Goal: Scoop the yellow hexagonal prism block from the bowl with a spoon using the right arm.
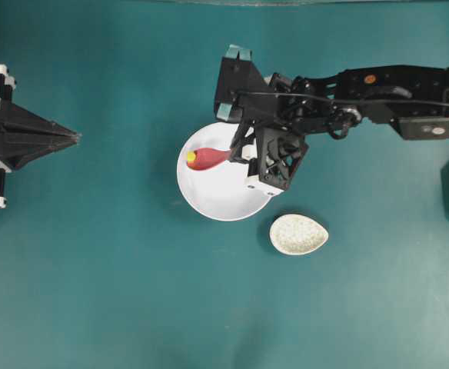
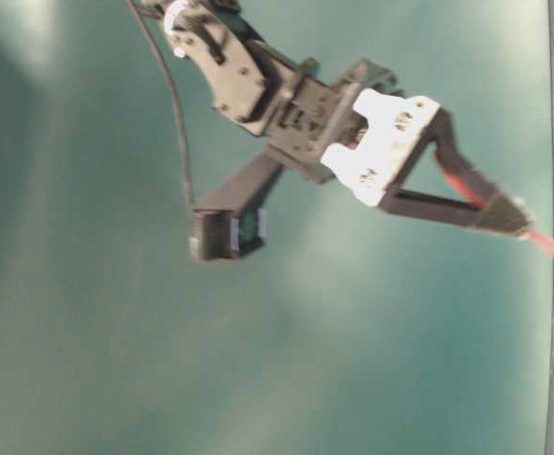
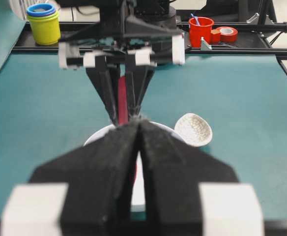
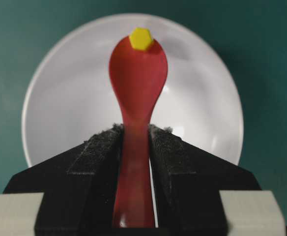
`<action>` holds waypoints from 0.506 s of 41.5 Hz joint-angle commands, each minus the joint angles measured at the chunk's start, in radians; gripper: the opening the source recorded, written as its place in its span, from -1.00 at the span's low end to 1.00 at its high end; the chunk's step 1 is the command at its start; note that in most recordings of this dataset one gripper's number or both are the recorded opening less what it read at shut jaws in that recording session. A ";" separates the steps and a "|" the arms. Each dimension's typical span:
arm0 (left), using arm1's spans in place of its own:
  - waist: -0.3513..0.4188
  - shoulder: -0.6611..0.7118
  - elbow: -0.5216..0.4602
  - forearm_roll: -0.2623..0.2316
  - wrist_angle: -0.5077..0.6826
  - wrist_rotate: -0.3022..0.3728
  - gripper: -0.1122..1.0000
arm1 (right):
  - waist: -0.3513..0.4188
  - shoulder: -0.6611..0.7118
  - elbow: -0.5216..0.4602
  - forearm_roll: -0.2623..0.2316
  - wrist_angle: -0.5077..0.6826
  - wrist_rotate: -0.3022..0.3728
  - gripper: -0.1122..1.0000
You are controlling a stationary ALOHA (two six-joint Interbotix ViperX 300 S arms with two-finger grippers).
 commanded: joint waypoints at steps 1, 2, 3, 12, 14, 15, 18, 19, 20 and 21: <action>0.003 0.009 -0.008 0.003 -0.003 0.000 -0.80 | 0.003 -0.051 0.003 -0.002 -0.029 0.002 -0.39; 0.003 0.008 -0.008 0.002 -0.003 0.002 -0.80 | 0.005 -0.058 0.011 -0.002 -0.044 0.002 -0.39; 0.003 0.008 -0.008 0.003 -0.005 0.002 -0.80 | 0.006 -0.063 0.017 -0.002 -0.054 0.002 -0.39; 0.003 0.008 -0.008 0.003 -0.005 0.000 -0.80 | 0.025 -0.147 0.087 -0.002 -0.207 0.002 -0.39; 0.002 0.008 -0.008 0.003 -0.005 0.000 -0.80 | 0.040 -0.183 0.114 -0.002 -0.270 0.000 -0.39; 0.003 0.009 -0.008 0.003 -0.005 0.000 -0.80 | 0.052 -0.201 0.137 -0.002 -0.327 0.000 -0.39; 0.003 0.008 -0.008 0.003 -0.006 0.000 -0.80 | 0.087 -0.238 0.210 -0.002 -0.483 -0.002 -0.39; 0.003 0.008 -0.008 0.003 -0.006 0.000 -0.80 | 0.100 -0.252 0.239 -0.002 -0.546 -0.002 -0.39; 0.002 0.008 -0.008 0.003 -0.006 0.000 -0.80 | 0.106 -0.262 0.256 -0.002 -0.583 0.002 -0.39; 0.002 0.008 -0.008 0.003 -0.006 0.000 -0.80 | 0.114 -0.278 0.279 -0.002 -0.626 0.006 -0.39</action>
